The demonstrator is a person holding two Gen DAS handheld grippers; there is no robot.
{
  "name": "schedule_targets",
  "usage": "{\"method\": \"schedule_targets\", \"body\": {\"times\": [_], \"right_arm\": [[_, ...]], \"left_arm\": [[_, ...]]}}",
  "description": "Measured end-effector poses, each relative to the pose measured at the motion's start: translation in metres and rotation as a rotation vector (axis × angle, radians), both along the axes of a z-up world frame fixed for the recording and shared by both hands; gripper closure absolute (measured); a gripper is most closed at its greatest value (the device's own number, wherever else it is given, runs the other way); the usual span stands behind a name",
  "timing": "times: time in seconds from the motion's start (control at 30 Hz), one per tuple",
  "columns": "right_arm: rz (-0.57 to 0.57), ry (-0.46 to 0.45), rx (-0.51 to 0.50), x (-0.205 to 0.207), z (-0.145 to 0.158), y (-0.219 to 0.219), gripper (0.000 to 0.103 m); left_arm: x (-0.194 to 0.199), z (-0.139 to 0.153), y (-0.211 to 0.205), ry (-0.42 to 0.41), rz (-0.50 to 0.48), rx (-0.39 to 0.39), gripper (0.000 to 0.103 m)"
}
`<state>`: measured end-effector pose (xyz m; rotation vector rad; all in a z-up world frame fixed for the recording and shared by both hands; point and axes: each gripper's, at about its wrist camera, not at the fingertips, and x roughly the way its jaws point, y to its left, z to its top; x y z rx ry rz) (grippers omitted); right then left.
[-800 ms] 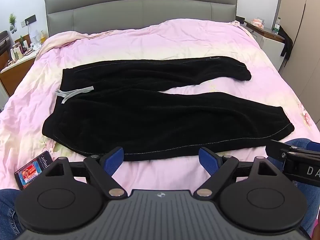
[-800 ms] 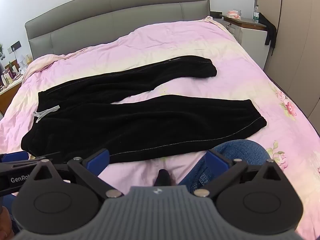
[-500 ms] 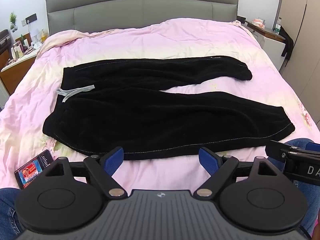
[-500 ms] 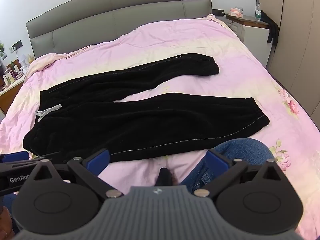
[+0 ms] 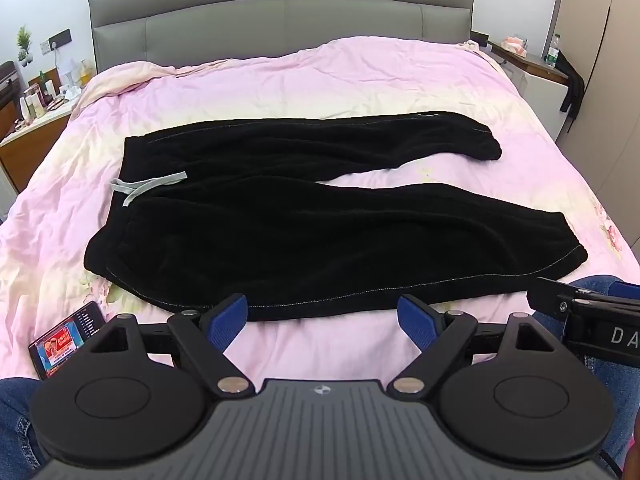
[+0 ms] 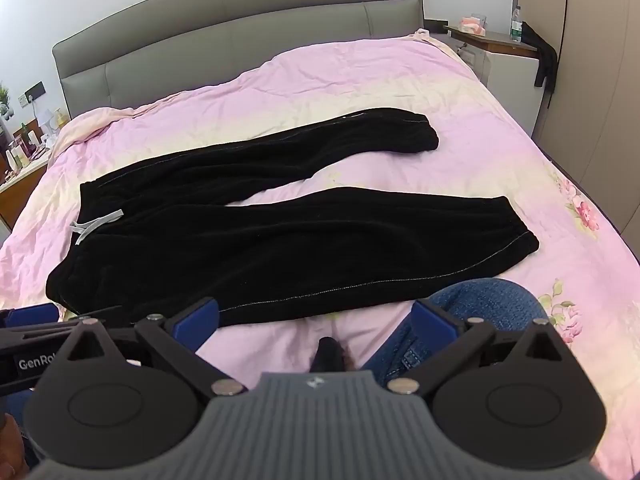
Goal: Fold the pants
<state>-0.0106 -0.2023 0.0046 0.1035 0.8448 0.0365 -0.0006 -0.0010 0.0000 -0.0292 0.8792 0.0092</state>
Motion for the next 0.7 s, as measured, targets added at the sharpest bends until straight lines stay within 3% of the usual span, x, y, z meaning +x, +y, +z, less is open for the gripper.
{"method": "schedule_targets", "body": {"times": [0.7], "right_arm": [[-0.004, 0.001, -0.003, 0.0001, 0.0031, 0.0017, 0.005]], "left_arm": [[0.0003, -0.0020, 0.0013, -0.002, -0.002, -0.009, 0.004]]}}
